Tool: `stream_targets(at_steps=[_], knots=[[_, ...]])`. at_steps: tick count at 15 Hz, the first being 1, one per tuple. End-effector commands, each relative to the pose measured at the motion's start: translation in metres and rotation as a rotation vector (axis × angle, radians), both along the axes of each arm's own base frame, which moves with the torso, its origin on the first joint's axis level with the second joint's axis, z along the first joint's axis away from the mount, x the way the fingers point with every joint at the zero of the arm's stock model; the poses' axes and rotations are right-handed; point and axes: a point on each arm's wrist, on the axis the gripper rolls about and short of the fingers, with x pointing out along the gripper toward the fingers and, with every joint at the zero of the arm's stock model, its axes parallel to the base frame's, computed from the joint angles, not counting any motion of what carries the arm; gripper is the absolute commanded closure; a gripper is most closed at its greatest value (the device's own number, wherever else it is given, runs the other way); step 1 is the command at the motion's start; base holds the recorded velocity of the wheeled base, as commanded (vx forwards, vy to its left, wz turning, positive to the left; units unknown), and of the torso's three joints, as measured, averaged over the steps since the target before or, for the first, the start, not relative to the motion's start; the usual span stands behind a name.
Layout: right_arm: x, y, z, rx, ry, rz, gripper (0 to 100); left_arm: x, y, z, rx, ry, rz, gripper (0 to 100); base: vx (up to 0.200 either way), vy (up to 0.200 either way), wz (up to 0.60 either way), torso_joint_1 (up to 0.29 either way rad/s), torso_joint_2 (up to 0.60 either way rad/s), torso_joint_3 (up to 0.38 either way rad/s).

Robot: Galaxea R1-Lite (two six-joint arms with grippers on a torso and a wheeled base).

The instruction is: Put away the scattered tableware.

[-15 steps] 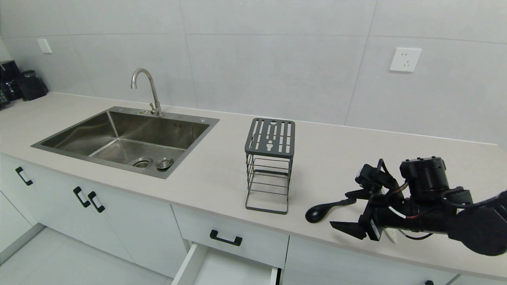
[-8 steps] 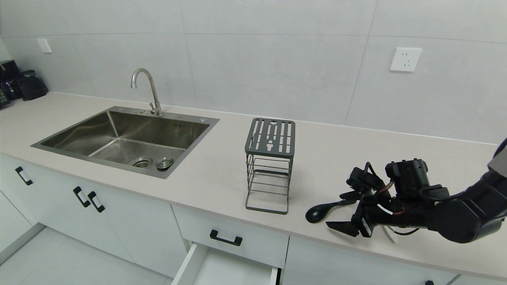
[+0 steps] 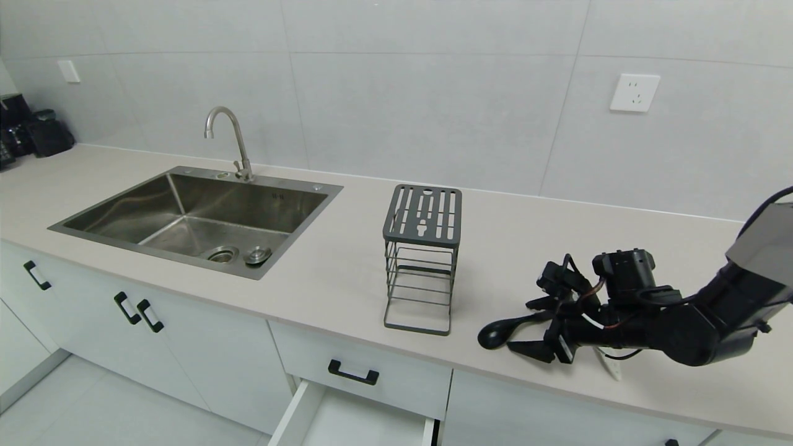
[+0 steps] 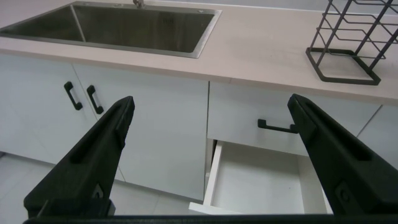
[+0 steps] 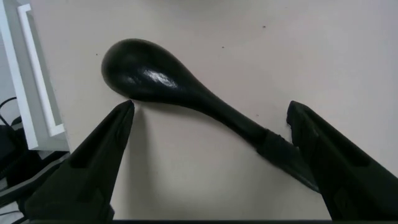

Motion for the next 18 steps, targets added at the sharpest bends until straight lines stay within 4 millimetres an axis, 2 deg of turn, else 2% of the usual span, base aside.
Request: stream_targets(at_steps=[1,5,6,9,11,14,17,18], knots=[[0.001,0.004,-0.01,0.004,0.028,0.021,0,0.0,0.0,0.0,0.0,0.001,0.0,0,0.0,0.0,0.0,0.0,0.0,0.0],[0.009,0.012,-0.019,0.018,-0.002,0.043,0,0.0,0.0,0.0,0.0,0.001,0.002,0,0.0,0.0,0.0,0.0,0.0,0.0],[0.008,0.012,-0.02,0.019,0.002,0.047,100,0.0,0.0,0.0,0.0,0.001,0.0,0,0.0,0.0,0.0,0.0,0.0,0.0],[0.001,0.008,-0.021,0.015,0.018,0.04,100,0.0,0.0,0.0,0.0,0.0,0.0,0,0.0,0.0,0.0,0.0,0.0,0.0],[-0.008,0.005,-0.016,0.012,0.023,0.037,100,0.0,0.0,0.0,0.0,0.001,0.0,0,0.0,0.0,0.0,0.0,0.0,0.0],[-0.01,0.004,-0.003,0.014,-0.01,0.028,100,0.0,0.0,0.0,0.0,0.001,0.0,0,0.0,0.0,0.0,0.0,0.0,0.0],[-0.027,0.001,0.012,0.015,-0.032,0.027,100,0.0,0.0,0.0,0.0,0.001,0.002,0,0.0,0.0,0.0,0.0,0.0,0.0],[-0.044,-0.001,0.021,0.016,-0.034,0.03,100,0.0,0.0,0.0,0.0,0.0,0.002,0,0.0,0.0,0.0,0.0,0.0,0.0]])
